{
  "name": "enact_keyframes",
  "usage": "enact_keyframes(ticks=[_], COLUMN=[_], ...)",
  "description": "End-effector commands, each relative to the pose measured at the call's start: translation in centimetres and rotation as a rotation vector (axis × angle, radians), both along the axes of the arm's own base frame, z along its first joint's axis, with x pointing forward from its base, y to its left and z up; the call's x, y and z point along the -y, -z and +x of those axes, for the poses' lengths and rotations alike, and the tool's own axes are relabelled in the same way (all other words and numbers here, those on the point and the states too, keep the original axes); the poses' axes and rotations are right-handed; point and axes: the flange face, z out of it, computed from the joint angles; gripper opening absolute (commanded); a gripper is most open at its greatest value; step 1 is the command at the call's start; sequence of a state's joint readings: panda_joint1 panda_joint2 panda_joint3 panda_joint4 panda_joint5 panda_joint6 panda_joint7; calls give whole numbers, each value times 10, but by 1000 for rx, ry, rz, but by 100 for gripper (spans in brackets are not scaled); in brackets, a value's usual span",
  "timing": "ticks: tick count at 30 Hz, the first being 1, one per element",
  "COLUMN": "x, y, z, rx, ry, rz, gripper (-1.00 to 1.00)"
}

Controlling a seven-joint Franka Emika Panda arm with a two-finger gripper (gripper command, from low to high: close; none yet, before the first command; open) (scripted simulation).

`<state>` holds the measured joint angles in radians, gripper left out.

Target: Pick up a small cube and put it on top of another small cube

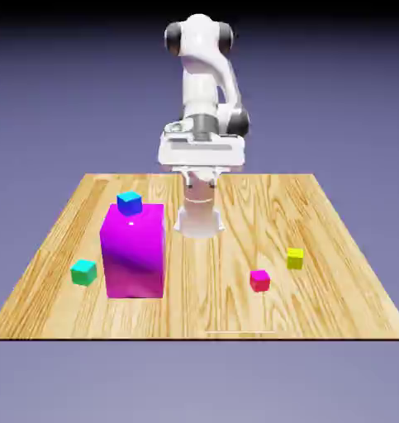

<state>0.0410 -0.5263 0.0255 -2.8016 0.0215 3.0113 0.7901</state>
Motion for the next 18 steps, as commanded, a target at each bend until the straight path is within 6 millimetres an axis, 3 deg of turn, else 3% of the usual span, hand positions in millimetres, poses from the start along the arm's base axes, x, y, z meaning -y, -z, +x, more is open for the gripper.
enact_keyframes(ticks=[1, 5, 9, 13, 18], x=[-17, -87, -155, -217, -276], y=[14, 73, 132, 191, 253], z=[3, 3, -18, -61, -135], rx=[-53, -272, -499, -725, -976], ry=[0, 12, 45, 100, 190], rz=[27, 108, 144, 132, 52], gripper=[0, 0, 0, 0, 0])
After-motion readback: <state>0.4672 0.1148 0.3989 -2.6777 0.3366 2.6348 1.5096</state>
